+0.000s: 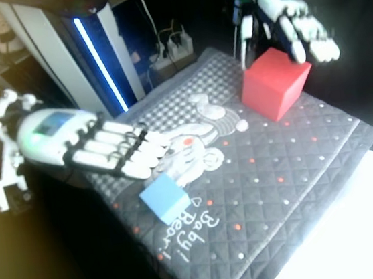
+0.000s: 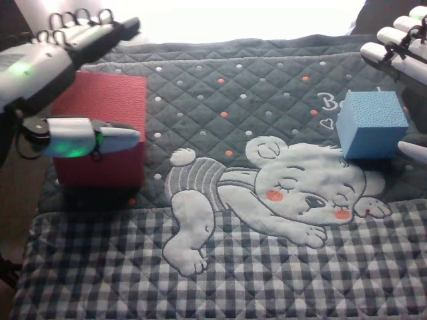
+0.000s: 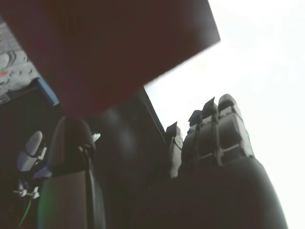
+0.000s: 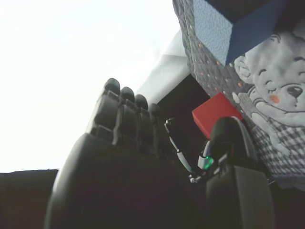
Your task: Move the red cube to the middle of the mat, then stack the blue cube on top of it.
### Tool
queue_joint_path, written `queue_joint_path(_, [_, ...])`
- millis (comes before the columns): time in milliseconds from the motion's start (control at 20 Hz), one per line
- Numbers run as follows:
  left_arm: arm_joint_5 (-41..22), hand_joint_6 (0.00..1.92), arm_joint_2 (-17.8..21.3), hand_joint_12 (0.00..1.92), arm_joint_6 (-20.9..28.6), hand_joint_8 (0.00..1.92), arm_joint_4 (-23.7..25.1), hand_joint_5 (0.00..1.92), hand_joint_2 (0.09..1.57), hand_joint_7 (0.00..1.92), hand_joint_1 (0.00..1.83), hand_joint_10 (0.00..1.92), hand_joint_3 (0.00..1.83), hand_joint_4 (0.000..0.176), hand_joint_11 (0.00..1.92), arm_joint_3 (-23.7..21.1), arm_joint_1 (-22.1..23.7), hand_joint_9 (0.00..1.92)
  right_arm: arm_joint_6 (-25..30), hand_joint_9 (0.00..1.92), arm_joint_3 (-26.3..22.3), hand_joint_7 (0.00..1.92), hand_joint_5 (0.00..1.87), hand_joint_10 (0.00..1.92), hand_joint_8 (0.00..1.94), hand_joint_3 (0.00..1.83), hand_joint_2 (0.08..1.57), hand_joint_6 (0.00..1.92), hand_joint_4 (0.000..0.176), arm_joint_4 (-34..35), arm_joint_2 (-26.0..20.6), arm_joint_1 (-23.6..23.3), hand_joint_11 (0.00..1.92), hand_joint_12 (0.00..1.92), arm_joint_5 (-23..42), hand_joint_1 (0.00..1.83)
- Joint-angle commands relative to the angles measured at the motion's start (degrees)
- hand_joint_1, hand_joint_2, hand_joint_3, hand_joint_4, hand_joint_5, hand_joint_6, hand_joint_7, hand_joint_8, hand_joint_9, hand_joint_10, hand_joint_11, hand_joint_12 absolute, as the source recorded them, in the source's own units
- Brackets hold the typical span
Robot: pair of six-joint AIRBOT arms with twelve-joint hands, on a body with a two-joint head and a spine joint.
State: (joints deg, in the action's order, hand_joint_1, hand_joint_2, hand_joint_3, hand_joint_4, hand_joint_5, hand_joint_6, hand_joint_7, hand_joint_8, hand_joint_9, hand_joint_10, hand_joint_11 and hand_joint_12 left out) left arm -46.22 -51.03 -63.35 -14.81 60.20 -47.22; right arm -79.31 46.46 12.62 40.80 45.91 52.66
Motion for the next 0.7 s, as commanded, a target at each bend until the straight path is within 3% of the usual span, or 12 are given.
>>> queue_joint_path(0, [-2.12,0.00,-0.30,0.00,-1.38,0.00,0.32,0.00,0.95,0.00,1.01,0.00,0.00,0.169,0.00,0.58,0.34,0.00,0.22,0.00,0.00,0.00,0.00,0.00,0.00,0.01,1.33,0.00,0.000,-0.37,-0.33,-0.54,0.00,0.00,7.40,0.50])
queue_joint_path(150, [0.32,0.00,-0.62,0.02,-1.56,0.00,0.28,0.01,0.92,0.00,1.07,0.00,0.00,0.176,0.03,1.08,0.37,0.00,0.33,0.00,0.00,0.00,0.00,0.00,0.00,0.00,1.32,0.00,0.000,-0.20,-0.33,-0.34,0.00,0.00,7.55,0.50])
queue_joint_path(250, [0.44,0.00,-0.62,0.35,-1.67,0.00,0.19,0.04,0.88,0.00,1.08,0.00,0.00,0.176,0.00,1.08,0.34,0.02,0.45,0.00,0.00,0.00,0.00,0.00,0.00,0.00,1.33,0.00,0.000,0.10,-0.35,0.03,0.00,0.00,7.75,0.50])
queue_joint_path(300, [0.27,0.00,-0.49,0.64,-1.67,0.00,0.20,0.05,0.91,0.00,1.05,0.01,0.00,0.176,0.00,0.96,0.31,0.05,0.51,0.00,0.00,0.00,0.00,0.00,0.00,0.00,1.33,0.00,0.000,0.20,-0.35,0.22,0.00,0.00,7.81,0.51])
queue_joint_path(350, [-1.00,0.00,0.17,0.73,-1.67,0.00,0.19,0.06,0.92,0.00,1.04,0.01,0.01,0.171,0.00,0.51,0.12,0.07,0.53,0.00,0.01,0.00,0.00,0.00,0.00,0.00,1.32,0.00,0.000,0.25,-0.35,0.41,0.00,0.00,7.83,0.50])
queue_joint_path(400, [-2.24,0.00,0.82,0.79,-1.67,0.00,0.12,0.07,0.93,0.00,1.05,0.01,0.00,0.157,0.00,0.00,-0.24,0.06,0.53,0.00,0.02,0.00,0.00,0.00,0.00,0.00,1.32,0.00,0.000,0.29,-0.35,0.44,0.02,0.01,7.83,0.49])
queue_joint_path(450, [-4.06,0.01,1.56,0.60,-1.65,0.00,-0.09,0.03,0.95,0.00,1.04,0.00,0.01,0.159,0.00,-0.67,-0.75,0.01,0.53,0.00,0.02,0.00,0.00,0.00,0.00,0.00,1.32,0.00,0.000,0.37,-0.35,0.46,0.04,0.02,7.83,0.50])
queue_joint_path(500, [-5.91,0.01,2.19,0.66,-1.63,0.00,-0.13,0.02,0.96,0.00,1.01,0.00,0.01,0.149,0.00,-1.37,-1.10,0.00,0.53,0.00,0.01,0.00,0.00,0.00,0.00,0.00,1.32,0.00,0.000,0.44,-0.35,0.49,0.01,0.01,7.83,0.50])
queue_joint_path(550, [-7.76,0.00,2.86,0.74,-1.63,0.00,0.01,0.01,0.96,0.00,0.96,0.00,0.00,0.167,0.00,-2.07,-1.35,0.00,0.53,0.00,0.02,0.00,0.00,0.00,0.00,0.00,1.32,0.00,0.000,0.50,-0.34,0.56,0.00,0.01,7.83,0.51])
queue_joint_path(600, [-8.77,0.00,3.19,0.79,-1.63,0.00,0.18,0.01,0.96,0.00,0.94,0.00,0.00,0.164,0.00,-2.40,-1.38,0.01,0.53,0.00,0.02,0.00,0.00,0.00,0.00,0.00,1.32,0.00,0.000,0.52,-0.34,0.59,0.01,0.01,7.83,0.53])
queue_joint_path(650, [-10.39,0.00,3.82,0.84,-1.63,0.00,0.42,0.02,0.96,0.00,0.90,0.01,0.00,0.145,0.00,-2.98,-1.47,0.02,0.53,0.00,0.02,0.00,0.00,0.00,0.00,0.00,1.32,0.00,0.000,0.52,-0.34,0.64,0.00,0.01,7.84,0.53])
